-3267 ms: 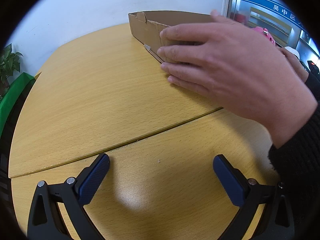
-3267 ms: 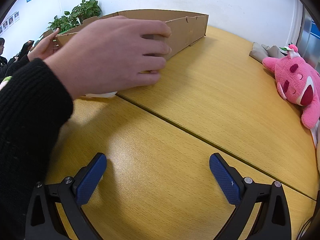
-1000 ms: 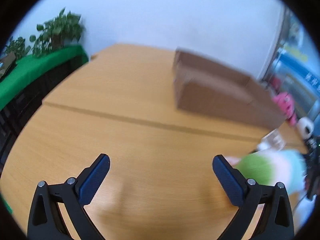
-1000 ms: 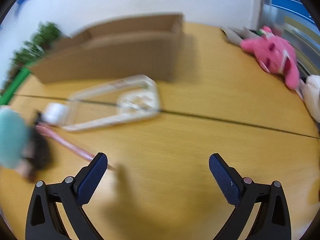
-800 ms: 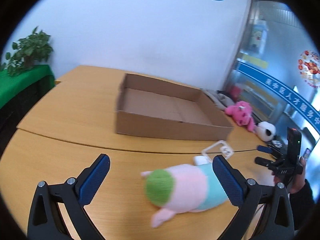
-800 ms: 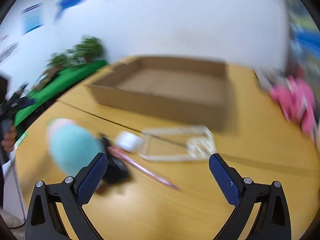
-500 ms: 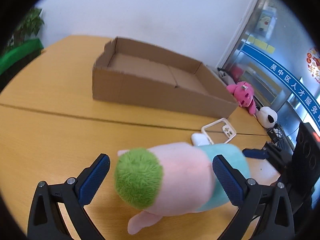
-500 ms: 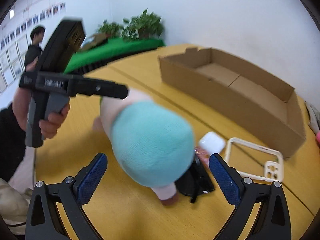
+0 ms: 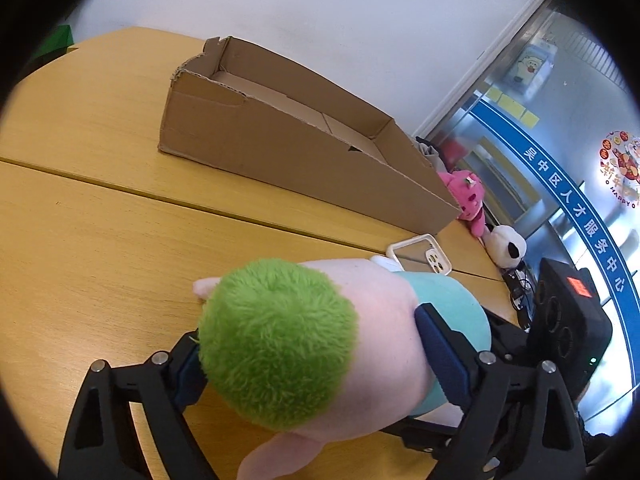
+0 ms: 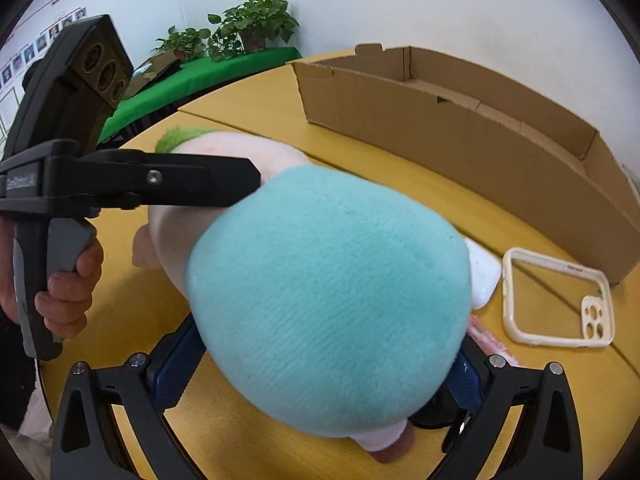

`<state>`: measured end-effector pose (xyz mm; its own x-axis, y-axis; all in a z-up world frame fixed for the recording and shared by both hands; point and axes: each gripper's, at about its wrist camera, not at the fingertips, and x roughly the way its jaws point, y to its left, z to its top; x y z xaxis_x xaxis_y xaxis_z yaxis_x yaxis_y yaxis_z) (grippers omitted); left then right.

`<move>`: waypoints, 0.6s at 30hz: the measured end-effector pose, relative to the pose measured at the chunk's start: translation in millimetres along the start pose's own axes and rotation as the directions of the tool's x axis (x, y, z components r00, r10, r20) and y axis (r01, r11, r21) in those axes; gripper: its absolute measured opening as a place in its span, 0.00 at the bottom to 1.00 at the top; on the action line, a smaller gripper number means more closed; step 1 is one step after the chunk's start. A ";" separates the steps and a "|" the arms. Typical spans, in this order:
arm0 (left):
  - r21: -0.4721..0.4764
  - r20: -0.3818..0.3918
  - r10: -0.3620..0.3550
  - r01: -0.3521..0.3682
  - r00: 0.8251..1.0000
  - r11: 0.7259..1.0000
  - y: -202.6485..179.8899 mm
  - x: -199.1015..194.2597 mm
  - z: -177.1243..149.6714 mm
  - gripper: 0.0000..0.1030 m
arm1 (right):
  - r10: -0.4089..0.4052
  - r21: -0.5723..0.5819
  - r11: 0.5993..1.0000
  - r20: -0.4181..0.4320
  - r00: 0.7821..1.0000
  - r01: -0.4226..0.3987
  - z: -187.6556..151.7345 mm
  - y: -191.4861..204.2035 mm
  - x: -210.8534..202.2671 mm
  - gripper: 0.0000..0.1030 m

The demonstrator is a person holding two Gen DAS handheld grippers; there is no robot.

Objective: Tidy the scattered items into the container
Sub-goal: 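Close the right tool on the teal body while the left tool grips the pig's back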

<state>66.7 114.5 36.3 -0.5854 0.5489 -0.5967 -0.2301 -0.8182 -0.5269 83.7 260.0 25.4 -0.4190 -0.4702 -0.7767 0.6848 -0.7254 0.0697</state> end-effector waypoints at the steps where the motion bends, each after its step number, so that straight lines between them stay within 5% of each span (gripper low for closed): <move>1: 0.002 -0.003 -0.006 0.006 1.000 1.000 -0.6 -0.7 0.0 0.88 | 0.000 0.005 1.000 -0.004 1.000 0.000 -2.1 -1.3 -2.0 1.00; 12: 0.043 0.023 0.014 -0.015 1.000 0.999 -29.6 -20.0 6.7 0.78 | 0.013 0.027 1.000 0.047 0.999 -0.014 -5.3 0.6 -27.5 0.88; 18: 0.094 0.058 0.000 -0.006 0.998 0.996 -59.6 -37.1 40.7 0.78 | -0.019 0.014 1.000 0.127 0.992 0.017 26.8 -4.0 -64.1 0.88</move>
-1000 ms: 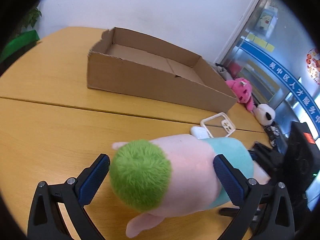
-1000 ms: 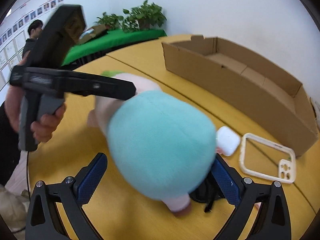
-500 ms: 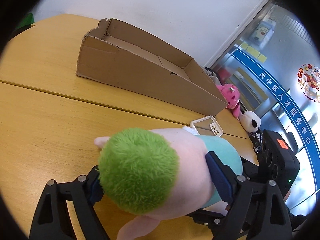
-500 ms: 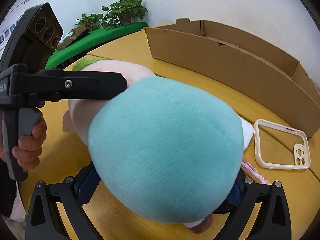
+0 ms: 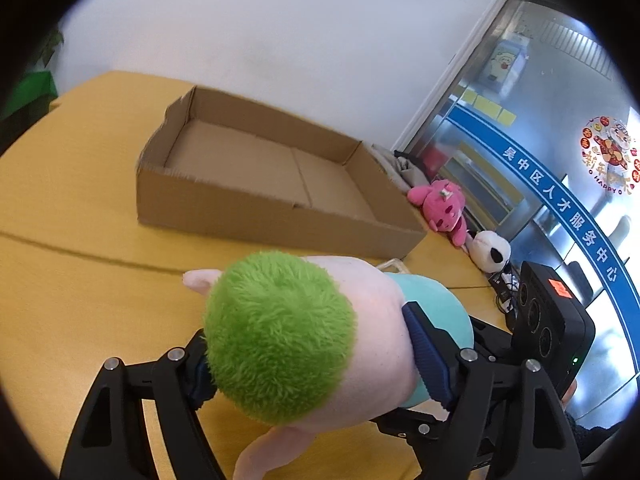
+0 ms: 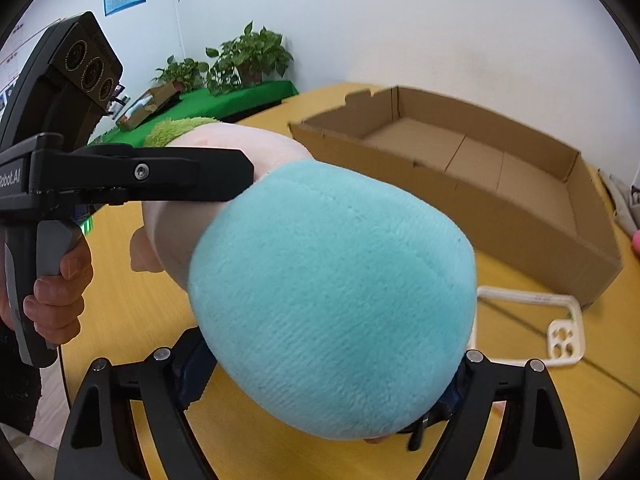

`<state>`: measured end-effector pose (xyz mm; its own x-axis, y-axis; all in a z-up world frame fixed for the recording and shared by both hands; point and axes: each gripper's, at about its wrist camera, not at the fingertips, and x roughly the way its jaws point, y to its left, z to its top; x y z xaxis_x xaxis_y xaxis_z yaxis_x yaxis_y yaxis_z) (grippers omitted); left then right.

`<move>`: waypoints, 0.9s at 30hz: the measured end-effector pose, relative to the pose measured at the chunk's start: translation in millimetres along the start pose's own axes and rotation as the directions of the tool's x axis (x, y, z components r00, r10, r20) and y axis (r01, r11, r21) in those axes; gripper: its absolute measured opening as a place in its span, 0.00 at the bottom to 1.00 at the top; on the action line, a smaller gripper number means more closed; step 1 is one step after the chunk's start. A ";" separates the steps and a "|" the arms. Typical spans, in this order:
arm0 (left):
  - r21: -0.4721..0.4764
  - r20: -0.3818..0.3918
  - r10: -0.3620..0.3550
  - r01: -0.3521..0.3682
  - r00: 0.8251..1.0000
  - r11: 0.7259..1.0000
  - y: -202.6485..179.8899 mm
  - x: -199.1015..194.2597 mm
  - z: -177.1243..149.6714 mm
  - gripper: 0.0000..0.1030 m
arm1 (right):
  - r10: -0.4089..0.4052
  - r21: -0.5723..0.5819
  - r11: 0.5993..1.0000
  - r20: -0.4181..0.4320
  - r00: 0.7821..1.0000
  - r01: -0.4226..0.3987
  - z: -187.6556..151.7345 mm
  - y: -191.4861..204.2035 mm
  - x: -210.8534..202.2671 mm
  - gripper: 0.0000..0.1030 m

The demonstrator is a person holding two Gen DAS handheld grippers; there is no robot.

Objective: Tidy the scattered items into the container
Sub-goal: 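Close the right tool on the teal body while the left tool grips the pig's back, then lift the pig plush with both tools and carry it over the box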

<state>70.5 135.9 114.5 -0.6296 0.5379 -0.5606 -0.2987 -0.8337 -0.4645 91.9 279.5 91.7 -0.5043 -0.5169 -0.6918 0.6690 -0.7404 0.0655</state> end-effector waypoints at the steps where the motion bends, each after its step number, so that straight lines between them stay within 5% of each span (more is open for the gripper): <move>1: 0.015 0.009 -0.005 0.005 1.000 1.000 -6.1 -2.1 9.1 0.78 | -0.009 -0.004 1.000 0.013 1.000 0.009 9.5 -0.3 -2.2 0.88; 9: 0.151 0.108 -0.040 0.024 0.993 0.988 -55.0 -21.4 86.5 0.78 | -0.083 -0.042 0.995 0.137 0.987 0.089 78.5 -18.6 -56.7 0.88; 18: 0.288 0.221 -0.073 0.006 0.973 0.957 -96.2 -46.7 210.7 0.78 | -0.147 -0.112 0.977 0.260 0.954 0.181 201.0 -46.2 -108.2 0.88; 27: 0.258 0.211 -0.040 -0.016 0.977 0.966 -48.5 -33.5 317.6 0.78 | -0.140 -0.147 0.974 0.206 0.969 0.172 295.5 -85.5 -82.4 0.88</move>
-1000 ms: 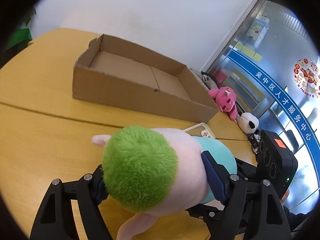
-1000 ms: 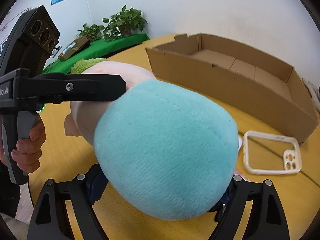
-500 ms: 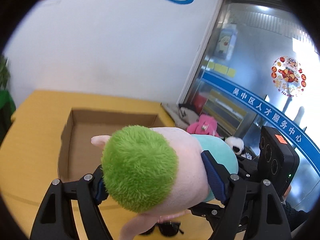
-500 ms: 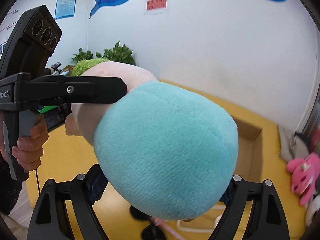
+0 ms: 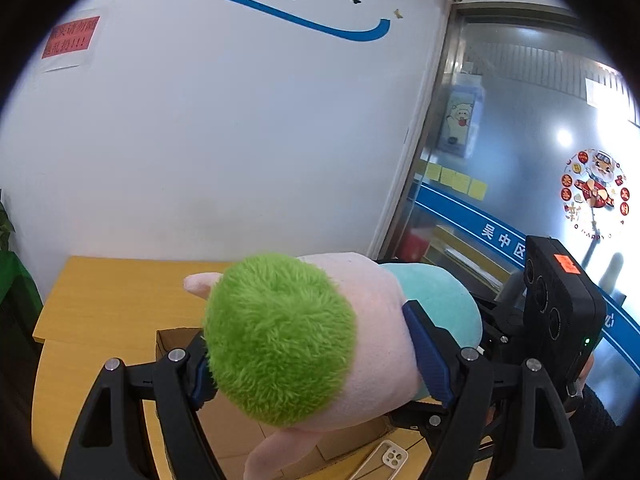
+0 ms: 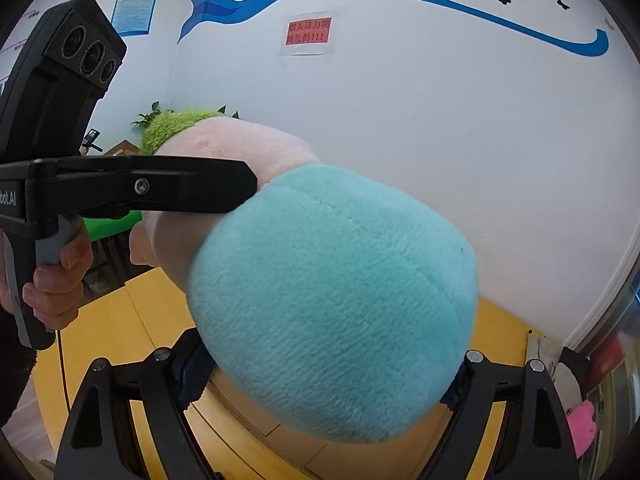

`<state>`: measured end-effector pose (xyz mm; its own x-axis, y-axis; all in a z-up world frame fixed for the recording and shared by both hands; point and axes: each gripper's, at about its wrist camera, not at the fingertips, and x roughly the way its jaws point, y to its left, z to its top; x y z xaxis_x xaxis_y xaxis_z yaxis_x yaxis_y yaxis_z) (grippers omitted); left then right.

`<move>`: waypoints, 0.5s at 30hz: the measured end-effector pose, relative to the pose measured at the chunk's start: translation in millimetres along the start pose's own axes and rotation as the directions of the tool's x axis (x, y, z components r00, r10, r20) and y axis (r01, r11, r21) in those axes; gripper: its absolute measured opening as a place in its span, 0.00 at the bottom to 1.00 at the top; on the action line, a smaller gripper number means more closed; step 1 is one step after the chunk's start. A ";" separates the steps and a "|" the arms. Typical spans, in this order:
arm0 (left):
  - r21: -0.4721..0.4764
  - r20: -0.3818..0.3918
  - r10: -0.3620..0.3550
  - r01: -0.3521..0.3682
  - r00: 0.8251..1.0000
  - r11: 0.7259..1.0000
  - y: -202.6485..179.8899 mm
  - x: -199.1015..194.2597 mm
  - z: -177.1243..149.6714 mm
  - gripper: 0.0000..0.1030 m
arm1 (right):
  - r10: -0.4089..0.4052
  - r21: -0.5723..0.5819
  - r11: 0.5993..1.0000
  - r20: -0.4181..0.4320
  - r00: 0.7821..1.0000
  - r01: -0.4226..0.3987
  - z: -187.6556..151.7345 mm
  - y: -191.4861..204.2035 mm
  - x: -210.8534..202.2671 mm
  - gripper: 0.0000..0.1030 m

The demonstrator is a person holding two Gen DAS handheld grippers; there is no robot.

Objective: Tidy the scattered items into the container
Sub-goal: 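Lift the pig plush with both tools and carry it over the box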

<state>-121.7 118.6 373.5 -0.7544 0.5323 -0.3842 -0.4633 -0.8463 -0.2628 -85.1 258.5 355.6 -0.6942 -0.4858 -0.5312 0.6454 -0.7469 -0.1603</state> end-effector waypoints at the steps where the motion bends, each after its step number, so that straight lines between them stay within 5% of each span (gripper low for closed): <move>1: -0.007 -0.006 0.002 -0.002 1.000 1.000 10.6 5.9 8.1 0.78 | 0.001 0.001 1.000 -0.004 1.000 -0.001 6.5 -6.9 9.7 0.88; 9: -0.063 -0.020 0.037 -0.039 0.999 0.997 60.5 67.4 47.9 0.78 | 0.029 0.024 0.999 -0.037 0.999 -0.029 40.2 -52.1 82.7 0.87; 15: -0.129 -0.114 0.033 -0.048 0.993 0.991 114.7 130.3 29.0 0.78 | 0.063 0.052 0.997 -0.099 0.993 -0.058 17.8 -70.9 148.3 0.87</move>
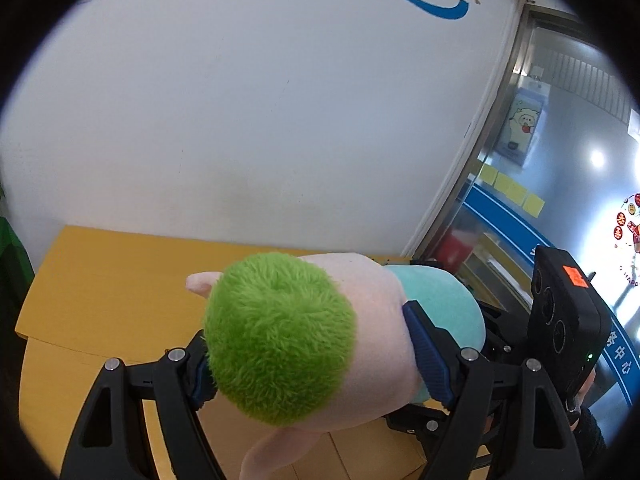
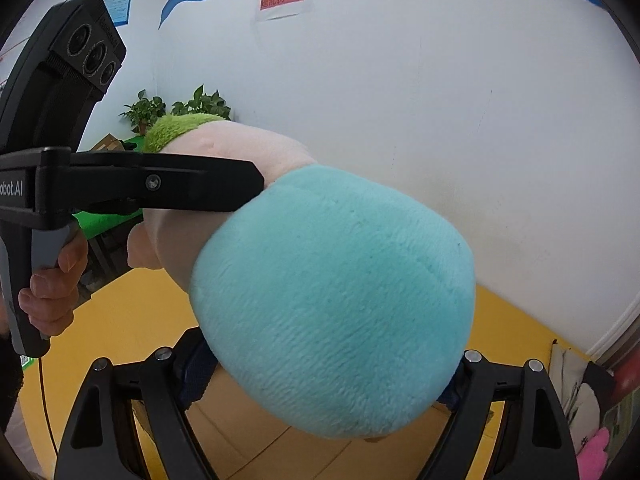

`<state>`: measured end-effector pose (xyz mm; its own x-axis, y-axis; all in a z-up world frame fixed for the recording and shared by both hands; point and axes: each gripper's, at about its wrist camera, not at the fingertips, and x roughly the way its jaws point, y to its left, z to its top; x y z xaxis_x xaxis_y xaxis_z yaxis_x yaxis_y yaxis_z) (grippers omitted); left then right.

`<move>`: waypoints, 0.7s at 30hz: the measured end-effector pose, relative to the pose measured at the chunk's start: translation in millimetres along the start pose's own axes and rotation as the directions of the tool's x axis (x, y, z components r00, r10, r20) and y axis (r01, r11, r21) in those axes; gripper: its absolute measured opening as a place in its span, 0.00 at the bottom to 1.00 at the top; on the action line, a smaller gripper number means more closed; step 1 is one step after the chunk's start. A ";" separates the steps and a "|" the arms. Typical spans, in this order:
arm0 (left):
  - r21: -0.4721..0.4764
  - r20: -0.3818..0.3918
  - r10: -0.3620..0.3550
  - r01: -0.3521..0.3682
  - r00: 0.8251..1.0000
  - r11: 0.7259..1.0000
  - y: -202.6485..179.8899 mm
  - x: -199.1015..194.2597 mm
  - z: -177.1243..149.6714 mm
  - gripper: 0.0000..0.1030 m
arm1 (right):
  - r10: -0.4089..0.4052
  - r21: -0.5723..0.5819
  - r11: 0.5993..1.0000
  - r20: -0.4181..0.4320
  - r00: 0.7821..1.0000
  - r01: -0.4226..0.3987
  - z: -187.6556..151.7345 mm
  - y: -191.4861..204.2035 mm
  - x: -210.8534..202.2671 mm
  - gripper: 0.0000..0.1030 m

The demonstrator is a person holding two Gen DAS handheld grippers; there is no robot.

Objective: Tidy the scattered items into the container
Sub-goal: 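Lift the pig plush with both tools and carry it over the box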

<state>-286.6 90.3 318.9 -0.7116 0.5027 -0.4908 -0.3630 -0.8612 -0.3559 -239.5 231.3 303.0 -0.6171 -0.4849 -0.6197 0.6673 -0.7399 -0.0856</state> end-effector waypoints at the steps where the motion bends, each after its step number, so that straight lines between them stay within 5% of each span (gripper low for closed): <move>1: -0.014 -0.017 0.003 -0.003 1.000 1.000 8.1 11.4 -5.8 0.78 | 0.010 0.012 1.000 -0.017 1.000 -0.010 -8.4 -3.3 16.0 0.87; 13: -0.138 -0.227 0.048 -0.081 0.973 0.987 84.7 125.9 -89.5 0.78 | 0.119 0.175 0.981 -0.178 0.977 -0.088 -102.3 -24.4 161.8 0.86; 17: -0.148 -0.247 0.047 -0.085 0.968 0.985 91.0 141.0 -97.5 0.78 | 0.128 0.186 0.978 -0.191 0.973 -0.092 -96.0 -23.9 188.4 0.86; 18: -0.191 -0.226 0.106 -0.151 0.968 0.970 92.0 143.5 -98.1 0.78 | 0.130 0.186 0.978 -0.193 0.973 -0.093 -97.7 -23.3 193.9 0.86; 21: -0.197 -0.242 0.126 -0.176 0.962 0.965 99.6 151.3 -102.2 0.78 | 0.144 0.204 0.973 -0.193 0.971 -0.104 -96.7 -25.5 204.7 0.86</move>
<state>-369.0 88.3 127.9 -0.5846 0.3933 -0.7096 -0.1065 -0.9043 -0.4134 -342.6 195.9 102.9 -0.4223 -0.4877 -0.7641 0.6288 -0.7647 0.1406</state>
